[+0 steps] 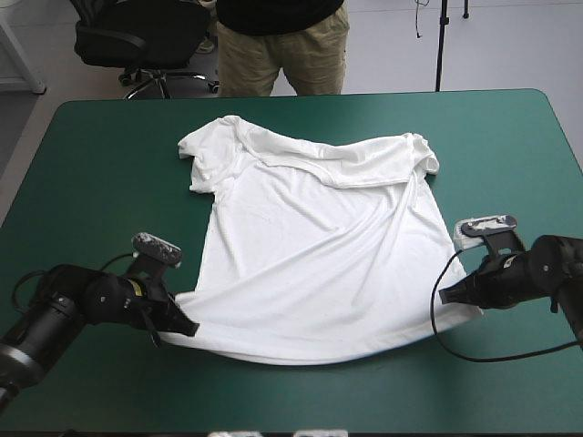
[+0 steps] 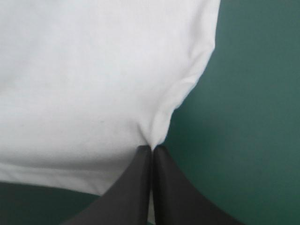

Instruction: Fold the cloth

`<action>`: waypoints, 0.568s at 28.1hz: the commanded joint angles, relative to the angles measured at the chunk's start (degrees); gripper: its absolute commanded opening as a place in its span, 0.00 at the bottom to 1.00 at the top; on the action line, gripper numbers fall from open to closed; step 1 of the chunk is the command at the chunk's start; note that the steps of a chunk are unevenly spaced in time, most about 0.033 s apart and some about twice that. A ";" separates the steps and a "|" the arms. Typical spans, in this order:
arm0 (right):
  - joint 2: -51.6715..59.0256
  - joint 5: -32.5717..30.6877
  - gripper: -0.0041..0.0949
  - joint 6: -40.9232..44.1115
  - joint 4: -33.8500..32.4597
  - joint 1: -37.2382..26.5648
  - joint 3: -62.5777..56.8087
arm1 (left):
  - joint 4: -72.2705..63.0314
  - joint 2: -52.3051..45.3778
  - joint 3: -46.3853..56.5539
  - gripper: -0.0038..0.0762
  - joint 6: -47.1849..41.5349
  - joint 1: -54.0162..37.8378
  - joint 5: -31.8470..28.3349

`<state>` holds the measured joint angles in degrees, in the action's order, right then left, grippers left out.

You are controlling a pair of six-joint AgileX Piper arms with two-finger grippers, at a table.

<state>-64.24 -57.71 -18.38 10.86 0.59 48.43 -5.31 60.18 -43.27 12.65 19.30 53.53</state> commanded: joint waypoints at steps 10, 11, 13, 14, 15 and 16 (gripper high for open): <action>9.63 10.53 0.02 -11.15 16.33 -0.38 26.97 | 8.94 -2.22 -34.22 0.03 0.72 0.24 -6.55; 9.62 11.83 0.02 -11.84 16.71 -0.38 29.37 | 9.44 -1.89 -36.67 0.03 1.29 0.24 -8.26; 9.51 14.26 0.02 -13.05 17.04 -0.38 33.69 | 10.35 -1.15 -41.62 0.03 2.23 0.24 -10.75; 9.39 15.37 0.02 -13.82 17.02 -0.38 36.20 | 11.10 -0.63 -44.05 0.03 2.47 0.24 -12.15; 8.93 16.41 0.02 -15.04 17.02 -0.38 40.91 | 12.18 0.13 -48.21 0.03 2.47 0.24 -14.82; 8.56 16.69 0.02 -15.81 17.02 -0.38 43.55 | 12.18 0.63 -50.29 0.03 2.67 0.24 -16.62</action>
<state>-55.69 -47.03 -31.78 26.02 0.59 84.61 5.79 60.48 -87.32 14.99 19.30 45.44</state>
